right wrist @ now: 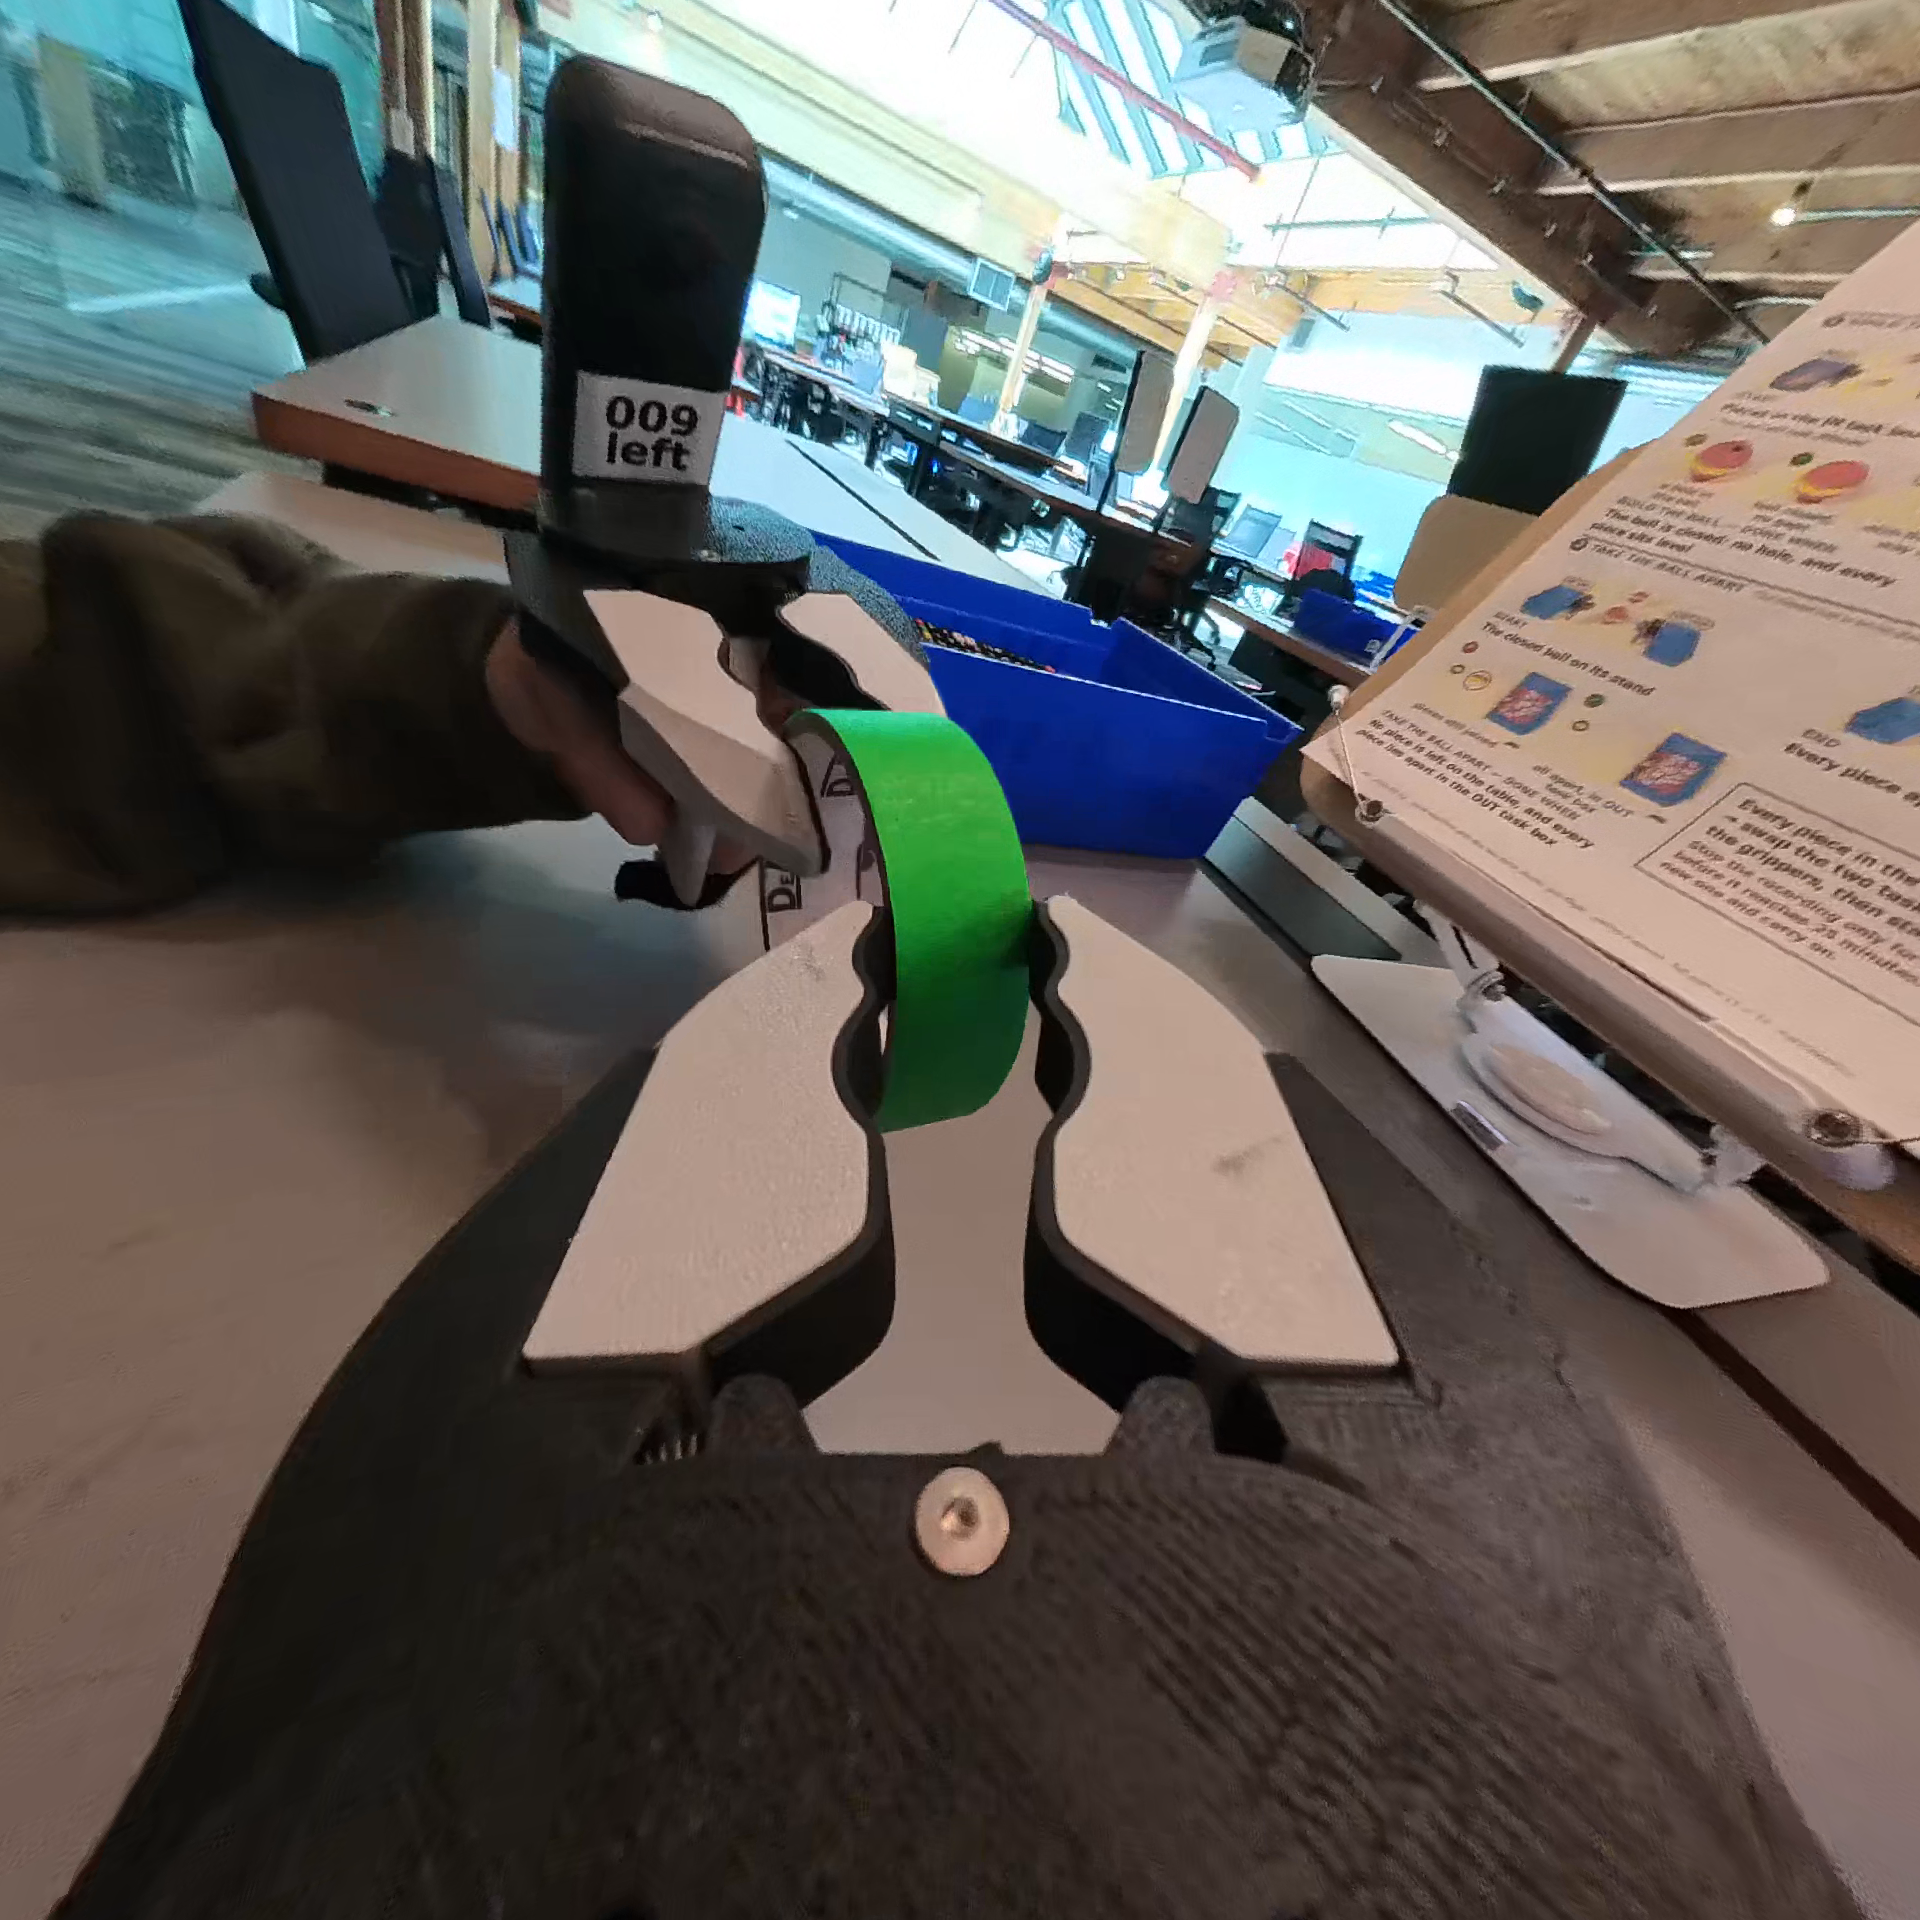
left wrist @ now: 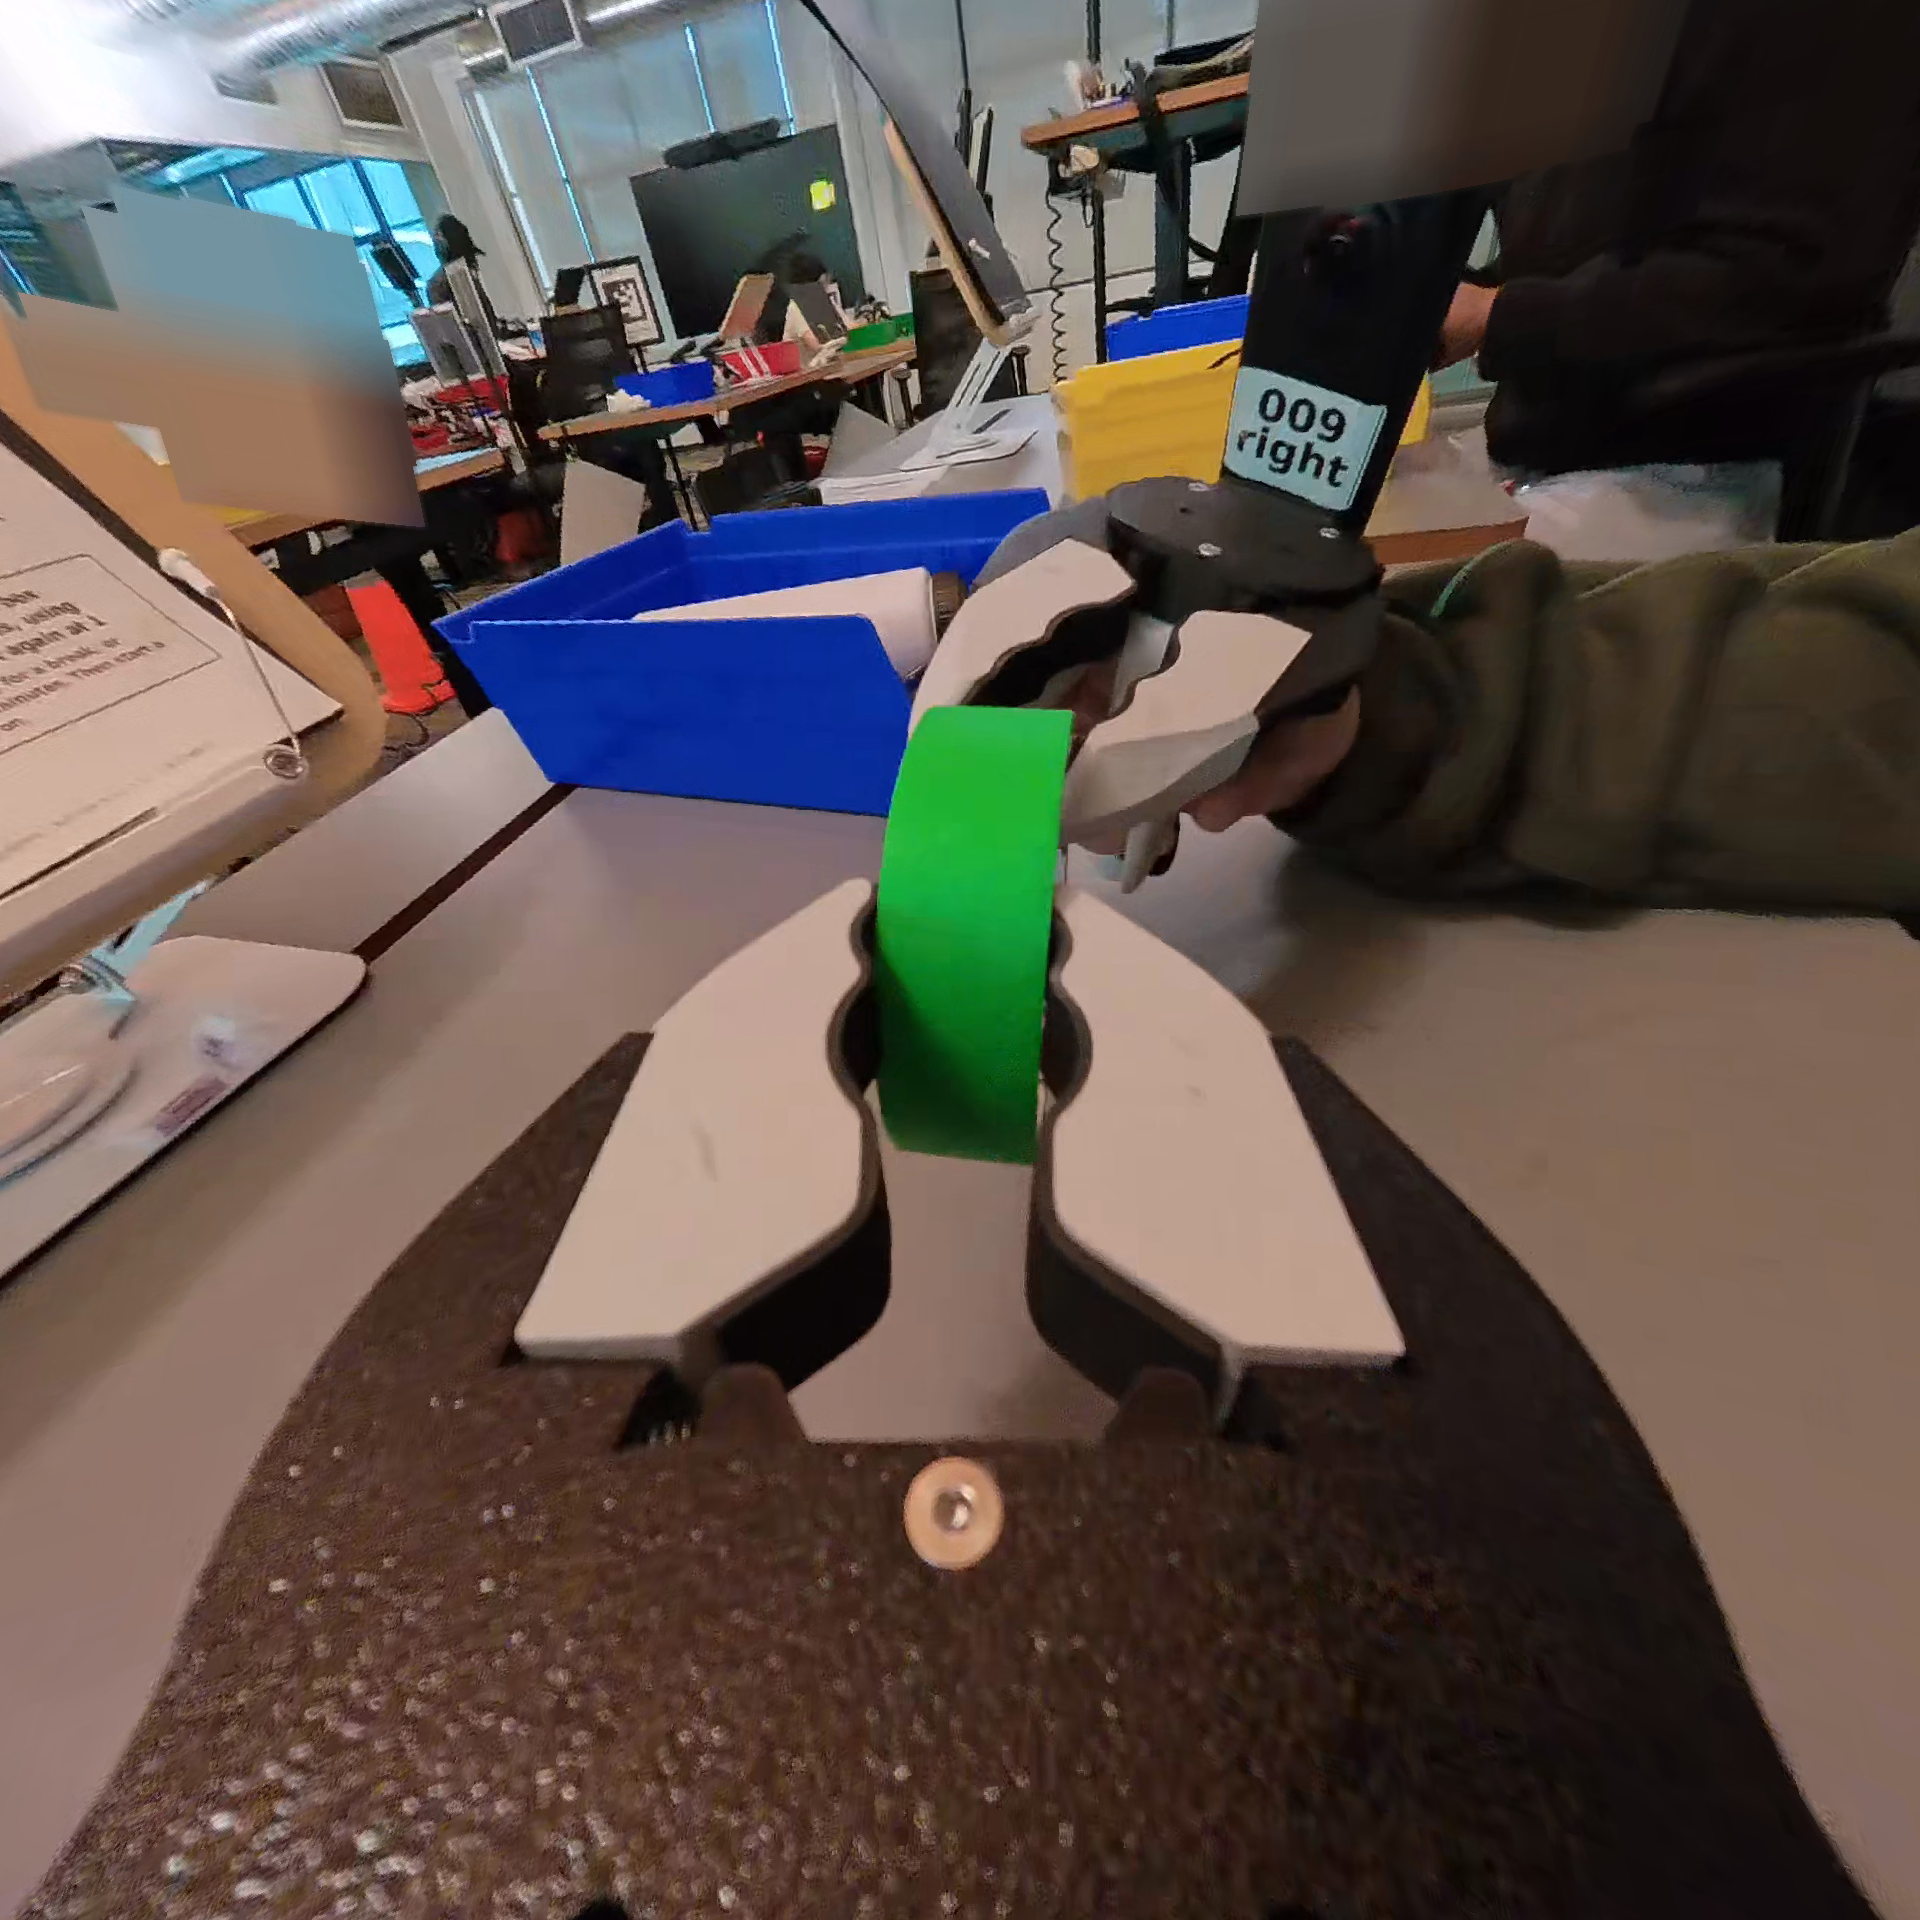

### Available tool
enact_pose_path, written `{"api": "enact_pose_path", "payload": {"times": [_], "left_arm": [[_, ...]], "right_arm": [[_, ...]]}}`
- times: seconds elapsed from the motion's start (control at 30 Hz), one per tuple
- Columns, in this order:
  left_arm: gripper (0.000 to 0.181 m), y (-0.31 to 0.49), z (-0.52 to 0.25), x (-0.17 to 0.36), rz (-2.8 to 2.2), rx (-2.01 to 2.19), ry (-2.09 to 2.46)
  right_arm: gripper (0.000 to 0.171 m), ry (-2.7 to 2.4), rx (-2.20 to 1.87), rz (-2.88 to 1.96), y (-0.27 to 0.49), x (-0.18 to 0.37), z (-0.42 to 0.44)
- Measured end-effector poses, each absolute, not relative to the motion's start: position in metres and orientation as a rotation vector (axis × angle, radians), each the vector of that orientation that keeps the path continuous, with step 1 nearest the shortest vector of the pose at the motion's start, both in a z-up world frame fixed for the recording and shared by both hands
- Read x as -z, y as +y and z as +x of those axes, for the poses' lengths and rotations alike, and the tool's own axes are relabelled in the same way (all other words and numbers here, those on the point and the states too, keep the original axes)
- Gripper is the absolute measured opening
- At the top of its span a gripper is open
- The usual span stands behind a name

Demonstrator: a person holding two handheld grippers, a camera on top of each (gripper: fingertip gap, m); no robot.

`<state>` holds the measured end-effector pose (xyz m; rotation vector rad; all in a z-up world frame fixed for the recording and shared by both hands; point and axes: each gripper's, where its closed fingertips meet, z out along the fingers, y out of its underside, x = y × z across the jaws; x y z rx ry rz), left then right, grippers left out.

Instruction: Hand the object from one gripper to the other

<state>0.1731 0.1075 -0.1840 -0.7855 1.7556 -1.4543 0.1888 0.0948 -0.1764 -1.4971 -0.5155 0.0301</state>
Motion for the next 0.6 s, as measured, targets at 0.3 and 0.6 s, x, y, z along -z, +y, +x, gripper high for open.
{"api": "enact_pose_path", "payload": {"times": [0.3,0.6], "left_arm": [[0.026,0.129,0.173,0.141,-0.899,1.847,1.352],[0.025,0.118,0.174,0.139,-0.864,1.973,1.303]], "right_arm": [[0.051,-0.286,-0.318,-1.419,0.097,0.165,0.192],[0.052,-0.202,-0.483,-1.364,0.102,0.163,0.182]]}}
